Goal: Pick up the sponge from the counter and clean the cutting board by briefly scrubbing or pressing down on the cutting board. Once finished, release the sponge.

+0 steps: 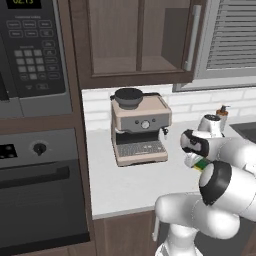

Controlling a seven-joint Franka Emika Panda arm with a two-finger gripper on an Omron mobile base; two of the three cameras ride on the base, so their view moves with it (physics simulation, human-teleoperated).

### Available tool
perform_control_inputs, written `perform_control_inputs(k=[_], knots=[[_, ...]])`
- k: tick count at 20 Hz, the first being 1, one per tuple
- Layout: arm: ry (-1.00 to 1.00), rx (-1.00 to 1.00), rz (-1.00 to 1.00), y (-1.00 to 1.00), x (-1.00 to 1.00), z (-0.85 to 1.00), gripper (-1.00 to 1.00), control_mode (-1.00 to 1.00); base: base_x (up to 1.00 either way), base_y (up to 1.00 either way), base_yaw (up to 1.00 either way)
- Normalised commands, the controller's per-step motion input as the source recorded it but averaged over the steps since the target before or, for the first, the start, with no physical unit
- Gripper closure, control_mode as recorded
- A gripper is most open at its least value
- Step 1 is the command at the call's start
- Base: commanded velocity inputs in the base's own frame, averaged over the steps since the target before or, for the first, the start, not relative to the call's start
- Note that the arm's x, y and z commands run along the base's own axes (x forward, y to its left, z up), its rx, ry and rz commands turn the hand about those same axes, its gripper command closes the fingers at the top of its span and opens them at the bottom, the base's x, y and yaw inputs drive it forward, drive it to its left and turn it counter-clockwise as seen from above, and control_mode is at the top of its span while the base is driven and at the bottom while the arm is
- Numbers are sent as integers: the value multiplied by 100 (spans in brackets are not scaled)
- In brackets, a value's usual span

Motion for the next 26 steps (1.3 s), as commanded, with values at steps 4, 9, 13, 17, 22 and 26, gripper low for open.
perform_control_inputs(k=[4, 9, 13, 17, 22, 26], knots=[[16, 5, 5, -47, 100, 79, 100, -100, 0, 0, 0], [15, 14, 0, -32, 88, -4, 100, -100, 0, 0, 0], [-3, 2, 0, -4, 34, -40, 100, -100, 0, 0, 0], [-6, 0, 0, 0, 28, -50, 100, -100, 0, 0, 0], [-8, -8, 0, 0, 31, -32, 100, -100, 0, 0, 0], [-14, -10, 0, 0, 14, -26, 100, -100, 0, 0, 0]])
